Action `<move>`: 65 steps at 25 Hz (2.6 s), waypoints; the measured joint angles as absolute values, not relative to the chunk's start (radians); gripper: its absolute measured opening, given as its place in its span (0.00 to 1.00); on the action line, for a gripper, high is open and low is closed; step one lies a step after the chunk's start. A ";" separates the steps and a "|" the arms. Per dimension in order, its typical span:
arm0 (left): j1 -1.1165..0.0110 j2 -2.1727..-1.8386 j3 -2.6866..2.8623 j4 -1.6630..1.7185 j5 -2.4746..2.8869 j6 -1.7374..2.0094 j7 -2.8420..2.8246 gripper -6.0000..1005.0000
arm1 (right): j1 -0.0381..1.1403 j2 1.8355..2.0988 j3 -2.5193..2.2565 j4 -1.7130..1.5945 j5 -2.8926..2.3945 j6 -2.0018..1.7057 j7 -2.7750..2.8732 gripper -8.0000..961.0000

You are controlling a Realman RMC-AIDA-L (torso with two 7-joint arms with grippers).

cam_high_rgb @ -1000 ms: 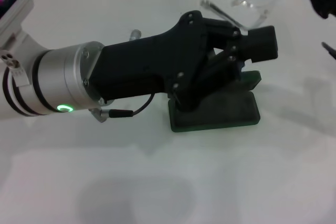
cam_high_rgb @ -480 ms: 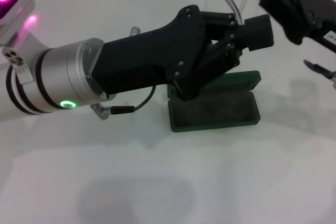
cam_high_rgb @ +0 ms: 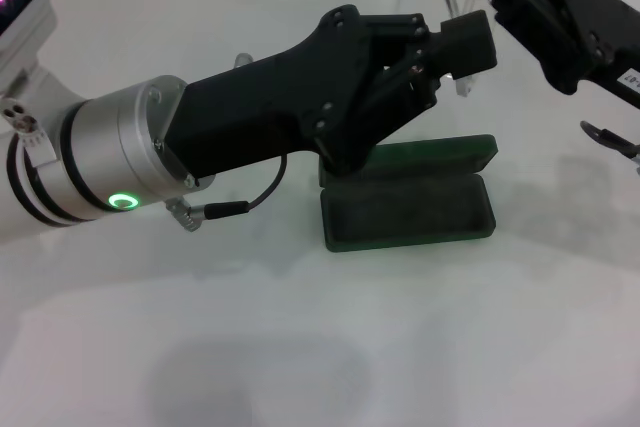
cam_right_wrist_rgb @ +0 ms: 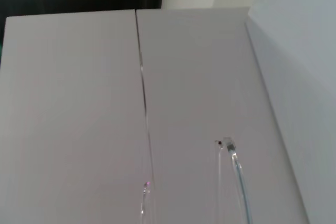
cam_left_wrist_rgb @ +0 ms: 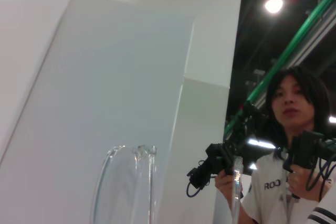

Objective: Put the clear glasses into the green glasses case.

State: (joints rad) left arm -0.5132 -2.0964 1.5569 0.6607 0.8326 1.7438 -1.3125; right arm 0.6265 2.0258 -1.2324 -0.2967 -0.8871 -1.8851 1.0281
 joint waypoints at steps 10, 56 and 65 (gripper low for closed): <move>-0.513 -2.095 1.557 0.658 0.830 1.744 -1.311 0.03 | 0.619 2.024 -1.245 -0.295 -0.884 -1.887 1.028 0.08; -0.512 -2.094 1.494 0.589 0.821 1.748 -1.272 0.03 | 0.615 2.026 -1.332 -0.291 -0.870 -1.822 1.014 0.08; -0.512 -2.094 1.493 0.578 0.821 1.746 -1.255 0.03 | 0.621 2.026 -1.366 -0.291 -0.873 -1.811 1.018 0.08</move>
